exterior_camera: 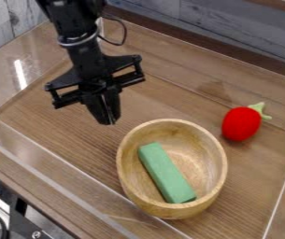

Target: Remove the green block from the brown bowl and put it on the table

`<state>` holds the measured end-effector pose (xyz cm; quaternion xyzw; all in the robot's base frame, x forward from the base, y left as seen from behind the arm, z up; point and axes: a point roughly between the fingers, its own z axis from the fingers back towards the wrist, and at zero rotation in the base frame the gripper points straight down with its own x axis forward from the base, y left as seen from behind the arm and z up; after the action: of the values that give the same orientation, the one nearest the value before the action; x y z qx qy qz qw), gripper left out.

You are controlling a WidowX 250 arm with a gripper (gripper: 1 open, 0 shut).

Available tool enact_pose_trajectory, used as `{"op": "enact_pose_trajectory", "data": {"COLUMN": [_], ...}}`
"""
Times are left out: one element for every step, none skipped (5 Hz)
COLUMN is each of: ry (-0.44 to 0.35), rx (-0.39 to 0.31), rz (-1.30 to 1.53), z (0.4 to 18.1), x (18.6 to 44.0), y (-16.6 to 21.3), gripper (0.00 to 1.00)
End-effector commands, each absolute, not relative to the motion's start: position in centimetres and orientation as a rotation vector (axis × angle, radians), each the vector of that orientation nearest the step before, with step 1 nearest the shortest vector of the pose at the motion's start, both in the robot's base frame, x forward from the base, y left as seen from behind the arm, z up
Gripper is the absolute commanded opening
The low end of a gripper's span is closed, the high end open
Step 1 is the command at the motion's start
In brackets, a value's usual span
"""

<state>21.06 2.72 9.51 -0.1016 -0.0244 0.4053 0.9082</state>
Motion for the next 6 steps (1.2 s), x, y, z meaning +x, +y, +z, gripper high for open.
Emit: {"op": "enact_pose_trajectory", "data": {"ry": [-0.083, -0.108, -0.122, -0.148, -0.169, -0.184], "rx": [-0.209, -0.206, -0.201, -0.194, -0.186, -0.179], "rz": [0.793, 0.831, 0.867, 0.892, 0.92, 0.966], "z": [9.8, 9.9, 9.9, 10.4, 10.9, 10.4], "x": [22.0, 21.6, 21.2, 21.6, 22.0, 22.2], "y": [2.0, 2.3, 2.6, 3.2, 3.9, 3.4], "gripper": [1.0, 0.0, 0.0, 1.0, 1.0, 0.0]}}
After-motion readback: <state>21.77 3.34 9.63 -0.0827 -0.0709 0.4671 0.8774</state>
